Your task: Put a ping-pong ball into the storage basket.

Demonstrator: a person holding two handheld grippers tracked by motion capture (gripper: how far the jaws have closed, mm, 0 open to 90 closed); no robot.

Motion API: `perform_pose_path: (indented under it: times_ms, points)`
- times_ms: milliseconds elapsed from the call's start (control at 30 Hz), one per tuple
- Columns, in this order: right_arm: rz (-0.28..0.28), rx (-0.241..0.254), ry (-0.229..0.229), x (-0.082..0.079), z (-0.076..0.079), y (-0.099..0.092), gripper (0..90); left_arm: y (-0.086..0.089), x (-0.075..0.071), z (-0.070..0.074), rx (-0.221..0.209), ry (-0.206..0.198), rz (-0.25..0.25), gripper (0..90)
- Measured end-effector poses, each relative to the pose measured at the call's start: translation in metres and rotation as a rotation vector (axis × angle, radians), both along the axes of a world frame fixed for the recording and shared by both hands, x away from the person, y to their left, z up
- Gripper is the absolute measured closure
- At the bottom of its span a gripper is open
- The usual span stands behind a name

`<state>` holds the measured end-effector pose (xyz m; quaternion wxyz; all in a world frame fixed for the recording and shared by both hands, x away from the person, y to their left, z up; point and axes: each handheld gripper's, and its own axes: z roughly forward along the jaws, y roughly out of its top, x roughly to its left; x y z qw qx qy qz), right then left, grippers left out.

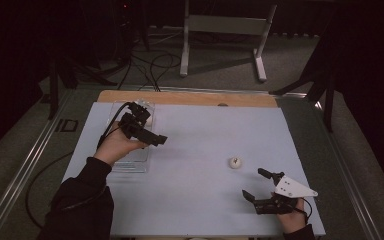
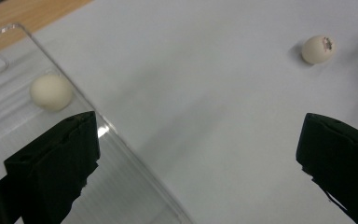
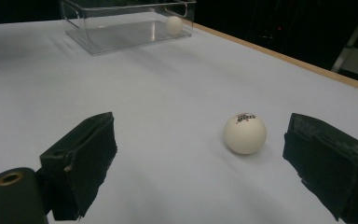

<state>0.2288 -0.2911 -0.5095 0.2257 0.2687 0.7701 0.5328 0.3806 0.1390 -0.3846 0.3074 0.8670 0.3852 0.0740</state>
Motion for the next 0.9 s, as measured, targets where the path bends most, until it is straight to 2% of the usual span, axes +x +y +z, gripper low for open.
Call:
perform_pose_path:
  times_ms: [167,400,533,667,900]
  points:
    - [-0.001,0.001,0.0,0.0,0.0,0.0,9.2,-0.006,0.0,0.003,-0.02,-0.006,-0.024,0.6]
    - [-0.001,0.003,0.0,0.0,0.0,0.0,9.2,-0.017,-0.003,0.007,-0.048,-0.042,-0.055,0.6]
    - [0.001,0.0,0.0,0.0,0.0,0.0,9.2,-0.024,-0.004,0.009,-0.066,-0.05,-0.091,0.6]
    - [0.0,0.002,0.0,0.0,0.0,0.0,9.2,-0.031,-0.005,0.009,-0.06,-0.063,-0.096,0.6]
    - [0.001,0.002,0.001,0.0,0.0,0.0,9.2,-0.042,-0.006,0.01,-0.074,-0.071,-0.124,0.6]
